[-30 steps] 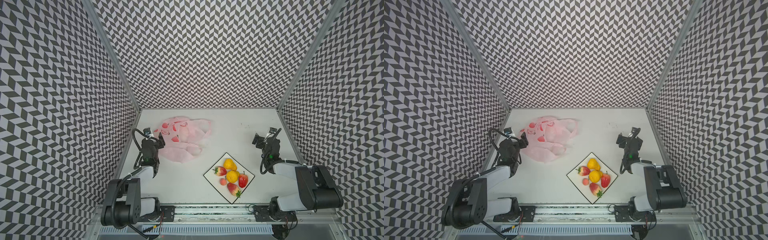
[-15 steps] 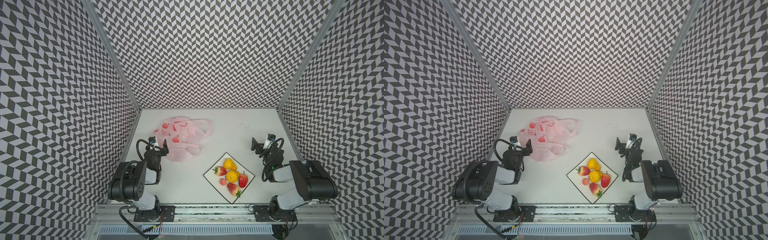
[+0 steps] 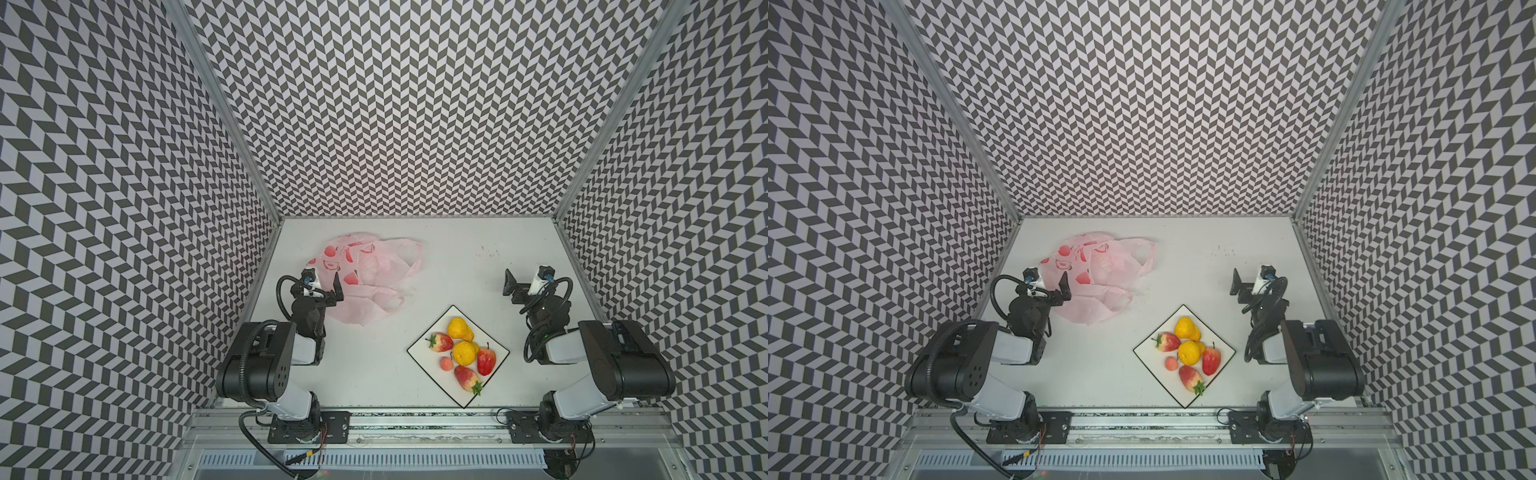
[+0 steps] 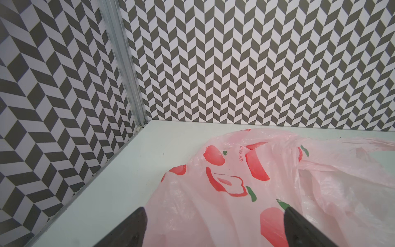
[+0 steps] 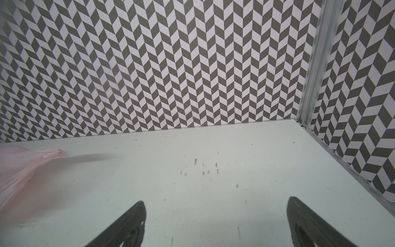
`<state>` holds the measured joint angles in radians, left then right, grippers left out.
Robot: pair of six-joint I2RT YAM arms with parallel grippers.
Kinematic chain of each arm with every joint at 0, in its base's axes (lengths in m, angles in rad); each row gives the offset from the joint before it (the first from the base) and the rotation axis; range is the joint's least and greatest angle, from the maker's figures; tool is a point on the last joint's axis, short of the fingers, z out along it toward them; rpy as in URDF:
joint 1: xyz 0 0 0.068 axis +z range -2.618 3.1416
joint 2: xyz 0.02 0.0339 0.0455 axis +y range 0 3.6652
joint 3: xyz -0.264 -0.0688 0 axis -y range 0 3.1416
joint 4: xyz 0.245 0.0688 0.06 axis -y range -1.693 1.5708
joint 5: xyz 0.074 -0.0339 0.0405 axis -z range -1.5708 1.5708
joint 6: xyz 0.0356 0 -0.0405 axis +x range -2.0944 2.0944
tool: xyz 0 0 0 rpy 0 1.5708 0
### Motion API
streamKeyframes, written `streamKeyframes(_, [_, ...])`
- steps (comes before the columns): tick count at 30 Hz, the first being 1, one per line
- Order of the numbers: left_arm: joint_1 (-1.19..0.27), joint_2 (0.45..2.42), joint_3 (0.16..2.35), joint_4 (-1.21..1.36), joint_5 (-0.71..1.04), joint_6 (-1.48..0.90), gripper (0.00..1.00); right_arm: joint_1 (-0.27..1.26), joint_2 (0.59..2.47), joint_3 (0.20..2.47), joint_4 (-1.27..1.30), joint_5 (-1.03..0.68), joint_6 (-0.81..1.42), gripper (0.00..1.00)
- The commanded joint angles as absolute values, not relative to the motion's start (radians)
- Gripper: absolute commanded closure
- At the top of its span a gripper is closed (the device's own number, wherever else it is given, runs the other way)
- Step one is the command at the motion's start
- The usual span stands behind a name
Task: Take the fake fruits out of the plastic bag
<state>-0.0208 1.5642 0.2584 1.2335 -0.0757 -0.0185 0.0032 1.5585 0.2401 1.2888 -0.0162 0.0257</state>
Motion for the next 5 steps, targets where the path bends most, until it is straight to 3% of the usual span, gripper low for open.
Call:
streamKeyframes(1, [-0.017,1.573,0.281,1.222,-0.078,-0.009,0.00,0.001,1.566,0.231,1.353,-0.022,0.005,0.01])
streamKeyframes(5, [-0.023,1.558,0.258,1.249,-0.085,-0.003,0.00,0.012,1.561,0.233,1.342,0.006,0.002,0.01])
